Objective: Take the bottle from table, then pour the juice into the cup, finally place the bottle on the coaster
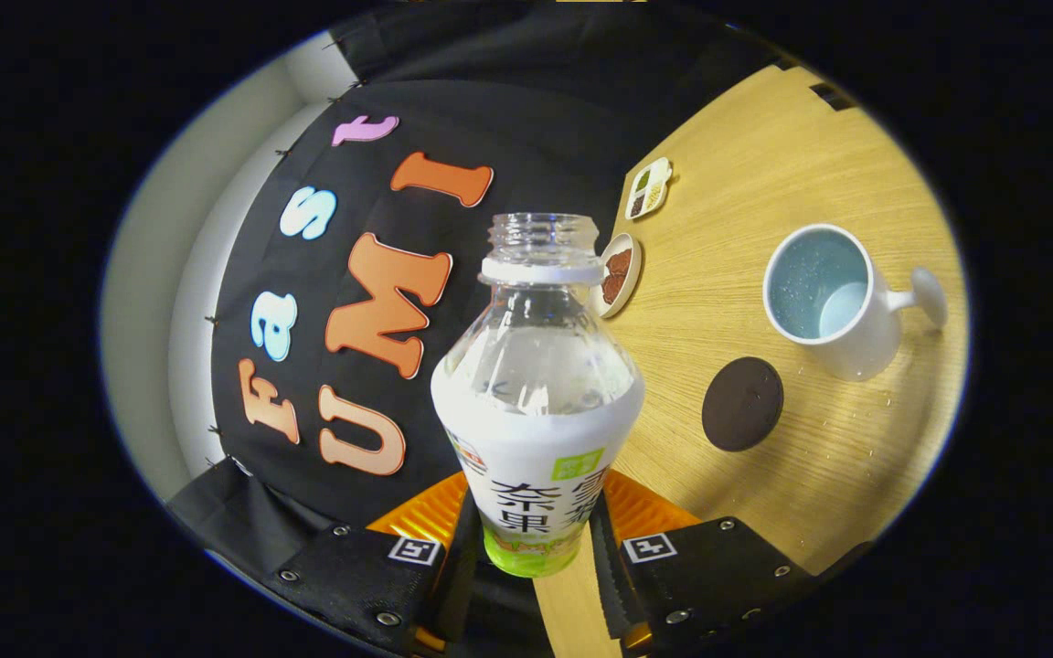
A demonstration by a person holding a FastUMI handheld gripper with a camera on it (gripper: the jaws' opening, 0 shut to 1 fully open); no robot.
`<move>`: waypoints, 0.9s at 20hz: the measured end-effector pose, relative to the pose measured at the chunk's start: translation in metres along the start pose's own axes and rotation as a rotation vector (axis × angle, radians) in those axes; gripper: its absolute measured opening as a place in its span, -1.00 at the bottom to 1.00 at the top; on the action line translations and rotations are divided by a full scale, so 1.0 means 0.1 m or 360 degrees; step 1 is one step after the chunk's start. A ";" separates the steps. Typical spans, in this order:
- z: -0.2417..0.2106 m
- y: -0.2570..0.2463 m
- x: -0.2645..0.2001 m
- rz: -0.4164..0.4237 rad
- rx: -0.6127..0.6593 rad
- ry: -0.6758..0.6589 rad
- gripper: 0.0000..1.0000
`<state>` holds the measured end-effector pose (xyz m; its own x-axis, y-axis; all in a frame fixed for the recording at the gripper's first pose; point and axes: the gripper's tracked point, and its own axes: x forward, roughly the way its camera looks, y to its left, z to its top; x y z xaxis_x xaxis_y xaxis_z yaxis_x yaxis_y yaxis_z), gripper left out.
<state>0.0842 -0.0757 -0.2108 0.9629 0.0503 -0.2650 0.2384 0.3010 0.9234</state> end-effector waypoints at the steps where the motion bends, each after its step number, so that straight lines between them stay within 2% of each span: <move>1: 0.00 0.00 0.00 0.0001 0.0048 -0.0004 0.15; 18: 0.06 0.16 0.13 0.0037 0.0515 0.0017 0.15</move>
<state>0.1010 -0.0758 -0.1975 0.9676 0.0643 -0.2443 0.2459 -0.0190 0.9691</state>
